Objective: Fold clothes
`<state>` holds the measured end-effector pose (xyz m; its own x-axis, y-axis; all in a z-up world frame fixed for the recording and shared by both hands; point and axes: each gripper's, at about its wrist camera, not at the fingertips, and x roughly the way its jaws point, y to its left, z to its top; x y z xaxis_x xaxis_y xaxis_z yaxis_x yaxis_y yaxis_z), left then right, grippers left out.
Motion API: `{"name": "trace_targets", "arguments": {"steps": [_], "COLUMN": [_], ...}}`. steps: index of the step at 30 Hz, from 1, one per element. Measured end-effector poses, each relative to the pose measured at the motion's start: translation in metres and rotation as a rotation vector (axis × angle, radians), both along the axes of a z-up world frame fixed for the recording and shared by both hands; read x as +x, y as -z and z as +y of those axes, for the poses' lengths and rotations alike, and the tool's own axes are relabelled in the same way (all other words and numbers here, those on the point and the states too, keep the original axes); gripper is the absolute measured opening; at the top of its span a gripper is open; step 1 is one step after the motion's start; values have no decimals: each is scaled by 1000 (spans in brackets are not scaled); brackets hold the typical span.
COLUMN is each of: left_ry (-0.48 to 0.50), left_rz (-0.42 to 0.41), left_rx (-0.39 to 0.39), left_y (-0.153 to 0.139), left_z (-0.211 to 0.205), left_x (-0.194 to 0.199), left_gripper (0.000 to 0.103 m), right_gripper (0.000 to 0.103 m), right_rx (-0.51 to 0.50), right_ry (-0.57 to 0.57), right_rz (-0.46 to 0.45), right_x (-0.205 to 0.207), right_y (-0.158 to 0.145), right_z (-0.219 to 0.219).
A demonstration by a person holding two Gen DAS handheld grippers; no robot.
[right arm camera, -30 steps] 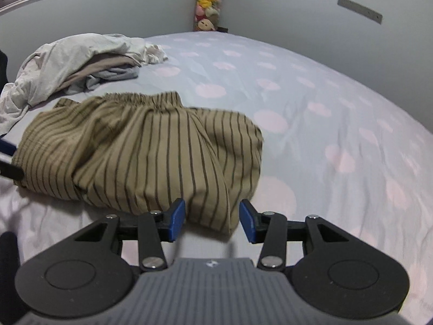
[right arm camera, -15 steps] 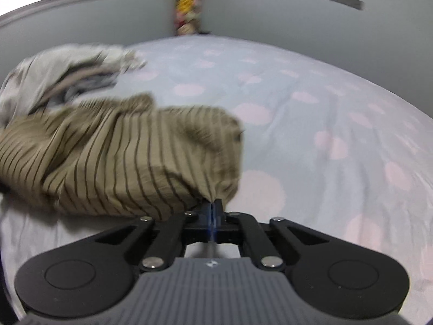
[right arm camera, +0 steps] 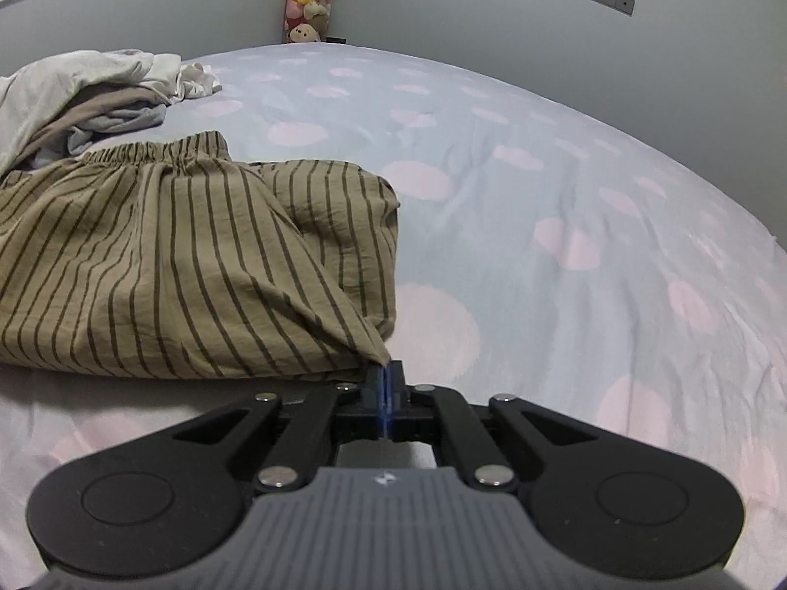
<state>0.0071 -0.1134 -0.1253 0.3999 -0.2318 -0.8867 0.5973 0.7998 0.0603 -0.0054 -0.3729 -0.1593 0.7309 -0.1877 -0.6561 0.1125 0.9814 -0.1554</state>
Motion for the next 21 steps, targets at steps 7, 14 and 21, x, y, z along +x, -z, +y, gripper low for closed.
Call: {"name": "trace_targets", "arguments": {"steps": [7, 14, 21], "left_ry": [-127, -273, -370], "left_rz": [2, -121, -174], "left_rx": [-4, -134, -279], "left_y": [-11, -46, -68], "left_z": [26, 36, 28], "left_x": [2, 8, 36], "left_gripper": [2, 31, 63], "right_gripper": [4, 26, 70], "right_rx": [2, 151, 275], "right_ry": [103, 148, 11], "right_rz": [43, -16, -75], "right_x": [-7, -18, -1], "right_y": [-6, -33, -57], "right_z": [-11, -30, -26]}}
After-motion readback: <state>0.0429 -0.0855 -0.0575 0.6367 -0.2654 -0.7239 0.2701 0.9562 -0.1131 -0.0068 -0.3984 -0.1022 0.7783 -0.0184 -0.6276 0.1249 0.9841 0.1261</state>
